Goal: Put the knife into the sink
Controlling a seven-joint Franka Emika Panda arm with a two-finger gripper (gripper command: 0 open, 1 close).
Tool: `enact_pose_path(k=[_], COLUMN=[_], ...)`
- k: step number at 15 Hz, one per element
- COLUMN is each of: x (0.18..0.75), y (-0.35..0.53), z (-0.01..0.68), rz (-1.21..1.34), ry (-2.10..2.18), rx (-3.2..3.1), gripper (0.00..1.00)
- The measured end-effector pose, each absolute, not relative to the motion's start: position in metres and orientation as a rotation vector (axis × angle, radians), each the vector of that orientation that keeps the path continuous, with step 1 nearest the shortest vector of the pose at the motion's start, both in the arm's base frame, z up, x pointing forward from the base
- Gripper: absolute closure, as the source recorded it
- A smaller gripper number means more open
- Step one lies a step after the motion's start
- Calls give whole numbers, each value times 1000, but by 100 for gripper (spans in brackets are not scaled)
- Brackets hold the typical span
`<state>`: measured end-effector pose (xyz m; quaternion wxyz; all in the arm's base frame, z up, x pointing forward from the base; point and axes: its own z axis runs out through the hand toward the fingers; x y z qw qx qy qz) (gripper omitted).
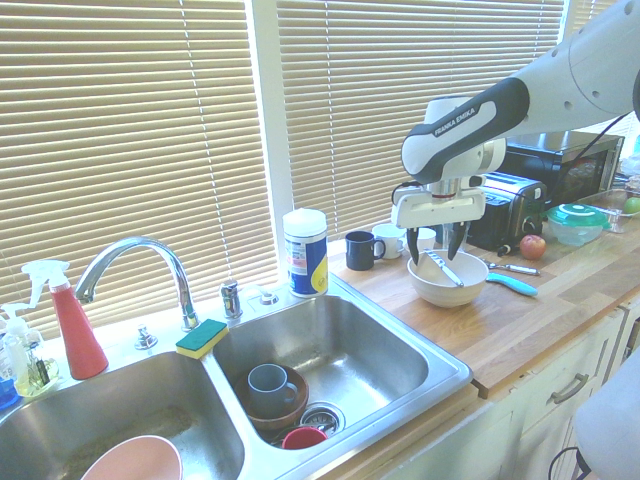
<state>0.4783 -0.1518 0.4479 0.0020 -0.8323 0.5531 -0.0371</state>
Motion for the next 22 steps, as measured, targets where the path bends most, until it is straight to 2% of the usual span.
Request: enact_pose_path(k=[8, 22], x=[474, 470], y=[-190, -198], z=[405, 398], rz=[-89, -78], ry=[1819, 1815], rx=[-2568, -2574], gripper=[100, 100])
